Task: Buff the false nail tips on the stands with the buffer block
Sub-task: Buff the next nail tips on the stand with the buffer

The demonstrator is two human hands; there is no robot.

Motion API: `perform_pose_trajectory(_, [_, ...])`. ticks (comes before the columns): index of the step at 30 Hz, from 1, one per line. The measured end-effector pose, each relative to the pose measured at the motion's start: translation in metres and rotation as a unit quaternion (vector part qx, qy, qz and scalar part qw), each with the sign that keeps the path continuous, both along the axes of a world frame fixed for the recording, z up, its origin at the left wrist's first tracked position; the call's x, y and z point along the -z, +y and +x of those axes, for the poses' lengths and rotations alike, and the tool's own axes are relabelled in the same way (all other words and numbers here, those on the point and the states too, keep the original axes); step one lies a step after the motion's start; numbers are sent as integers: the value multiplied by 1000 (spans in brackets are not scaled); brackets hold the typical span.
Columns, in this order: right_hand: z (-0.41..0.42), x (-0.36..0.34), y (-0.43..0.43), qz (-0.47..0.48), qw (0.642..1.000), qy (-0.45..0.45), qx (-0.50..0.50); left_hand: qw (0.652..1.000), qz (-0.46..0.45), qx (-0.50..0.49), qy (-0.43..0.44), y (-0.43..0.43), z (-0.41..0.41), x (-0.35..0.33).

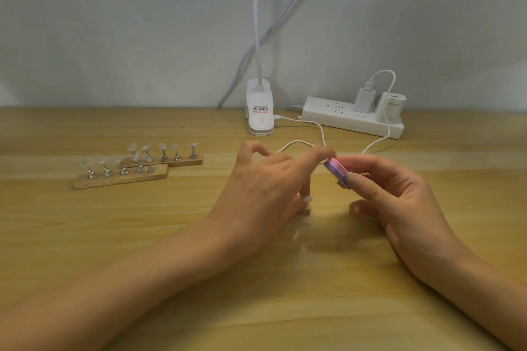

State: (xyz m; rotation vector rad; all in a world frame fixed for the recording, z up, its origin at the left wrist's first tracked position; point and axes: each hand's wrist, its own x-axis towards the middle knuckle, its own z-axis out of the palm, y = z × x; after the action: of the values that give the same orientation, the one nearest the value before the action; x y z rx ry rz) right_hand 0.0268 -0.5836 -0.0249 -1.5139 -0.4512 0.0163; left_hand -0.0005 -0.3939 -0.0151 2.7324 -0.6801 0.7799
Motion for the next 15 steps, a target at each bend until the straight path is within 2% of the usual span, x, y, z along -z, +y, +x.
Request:
perform_pose_trajectory(3, [-2, -2, -2, 30, 999, -28, -6, 993, -102, 52, -9, 6, -5, -3])
perform_pose_trajectory(5, [-5, -4, -3, 19, 997, -69, -3, 972, -212, 93, 24, 9, -11, -11])
perform_pose_trajectory(7, [-9, -4, -2, -12, 992, -126, -10, 950, -286, 116, 56, 12, -20, -16])
perform_pose_trajectory(12, [-16, -1, 0, -67, 978, -194, -35, 881, -424, 115, 175, 25, -44, -2])
perform_pose_trajectory(15, [-21, 1, 2, -103, 961, -253, -48, 865, -450, 111, 192, 29, -48, 7])
